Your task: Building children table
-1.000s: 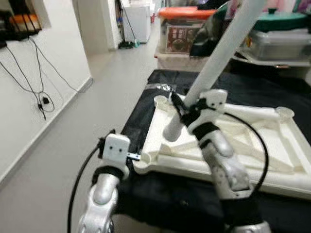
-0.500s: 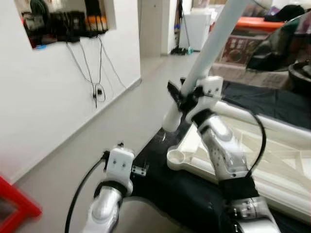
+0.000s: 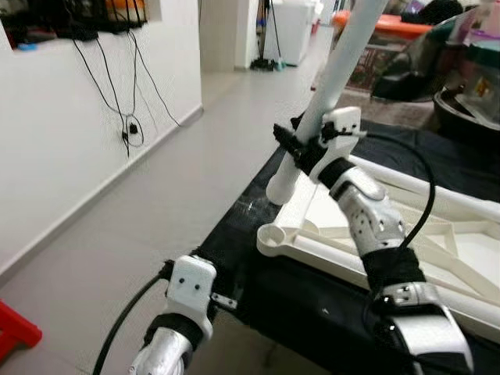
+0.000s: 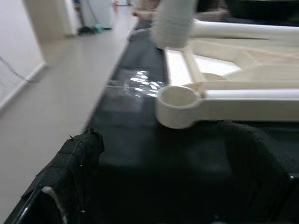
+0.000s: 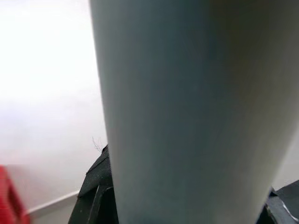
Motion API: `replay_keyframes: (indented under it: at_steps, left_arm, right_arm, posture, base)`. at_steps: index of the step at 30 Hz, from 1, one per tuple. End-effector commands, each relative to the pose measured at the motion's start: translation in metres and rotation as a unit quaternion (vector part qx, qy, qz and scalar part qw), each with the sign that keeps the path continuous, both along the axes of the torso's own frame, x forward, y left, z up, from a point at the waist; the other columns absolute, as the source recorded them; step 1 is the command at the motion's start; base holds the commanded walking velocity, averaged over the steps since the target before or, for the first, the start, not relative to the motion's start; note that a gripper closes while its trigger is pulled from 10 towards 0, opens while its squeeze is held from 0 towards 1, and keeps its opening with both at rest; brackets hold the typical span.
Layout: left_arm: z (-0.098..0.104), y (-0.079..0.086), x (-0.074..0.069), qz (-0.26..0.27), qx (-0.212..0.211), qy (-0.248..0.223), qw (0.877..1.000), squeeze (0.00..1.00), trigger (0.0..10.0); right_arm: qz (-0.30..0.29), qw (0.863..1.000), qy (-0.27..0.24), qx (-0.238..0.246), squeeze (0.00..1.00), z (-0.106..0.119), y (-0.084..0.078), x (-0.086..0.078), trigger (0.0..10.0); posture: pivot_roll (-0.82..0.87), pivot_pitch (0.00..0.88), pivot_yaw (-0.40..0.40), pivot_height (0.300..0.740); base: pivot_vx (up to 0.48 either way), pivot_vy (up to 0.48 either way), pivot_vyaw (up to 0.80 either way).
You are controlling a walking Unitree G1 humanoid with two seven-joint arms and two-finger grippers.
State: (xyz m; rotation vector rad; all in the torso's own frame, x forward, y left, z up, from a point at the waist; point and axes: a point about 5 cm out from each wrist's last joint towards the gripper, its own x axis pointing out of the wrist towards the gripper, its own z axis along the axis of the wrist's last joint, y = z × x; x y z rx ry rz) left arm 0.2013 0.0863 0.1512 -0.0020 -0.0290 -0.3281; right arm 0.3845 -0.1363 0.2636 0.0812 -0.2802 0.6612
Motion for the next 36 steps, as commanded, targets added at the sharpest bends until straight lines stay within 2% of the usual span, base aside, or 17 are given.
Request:
replay_keyframes:
  at_steps: [1, 3, 7, 14, 19, 22, 26, 30, 36]
  left_arm:
    - [0.002, 0.000, -0.005, -0.009, -0.004, 0.007, 1.000, 0.00, 10.0]
    - [0.003, 0.000, -0.008, -0.012, -0.009, 0.012, 1.000, 0.00, 10.0]
    - [0.005, -0.001, -0.010, -0.013, -0.013, 0.014, 1.000, 0.00, 10.0]
    - [0.010, -0.001, -0.016, -0.009, -0.016, 0.017, 1.000, 0.00, 10.0]
    - [0.012, -0.001, -0.019, -0.008, -0.017, 0.023, 1.000, 0.00, 10.0]
    - [0.013, -0.001, -0.020, -0.007, -0.015, 0.025, 1.000, 0.00, 10.0]
    - [0.014, -0.003, -0.020, -0.007, -0.013, 0.026, 1.000, 0.00, 10.0]
    - [0.014, -0.003, -0.021, -0.009, -0.011, 0.027, 1.000, 0.00, 10.0]
    - [0.014, -0.005, -0.021, -0.011, -0.007, 0.028, 1.000, 0.00, 10.0]
  right_arm:
    - [0.047, 0.999, 0.011, 0.004, 0.00, 0.001, 0.000, 0.000, 10.0]
    - [0.089, 0.996, 0.019, -0.004, 0.00, -0.001, 0.002, -0.001, 10.0]
    - [0.115, 0.993, 0.018, -0.016, 0.00, -0.001, 0.005, -0.002, 10.0]
    - [0.203, 0.979, 0.018, -0.017, 0.00, 0.003, 0.011, -0.004, 10.0]
    - [0.236, 0.971, 0.023, -0.016, 0.00, 0.003, 0.009, -0.003, 10.0]
    - [0.247, 0.968, 0.027, -0.036, 0.00, 0.000, 0.008, -0.003, 10.0]
    - [0.295, 0.953, 0.034, -0.051, 0.00, -0.004, 0.006, -0.007, 10.0]
    - [0.293, 0.953, 0.027, -0.074, 0.00, -0.003, 0.003, -0.005, 10.0]
    - [0.274, 0.959, 0.020, -0.069, 0.00, 0.007, -0.003, 0.000, 10.0]
  posture:
    - [0.07, 0.192, -0.079, 0.740]
    - [0.06, 0.204, -0.081, 0.740]
    - [0.06, 0.208, -0.081, 0.740]
    - [0.08, 0.255, -0.106, 0.740]
    - [0.08, 0.263, -0.108, 0.740]
    - [0.08, 0.263, -0.108, 0.740]
    - [0.09, 0.265, -0.110, 0.740]
    - [0.08, 0.264, -0.107, 0.740]
    - [0.08, 0.262, -0.106, 0.740]
  base:
    - [0.000, 0.000, 0.00]
    - [0.000, 0.000, 0.00]
    - [0.000, 0.000, 0.00]
    - [0.000, 0.000, 0.00]
    - [0.000, 0.000, 0.00]
    - [0.000, 0.000, 0.00]
    - [0.000, 0.000, 0.00]
    - [0.000, 0.000, 0.00]
    - [0.000, 0.000, 0.00]
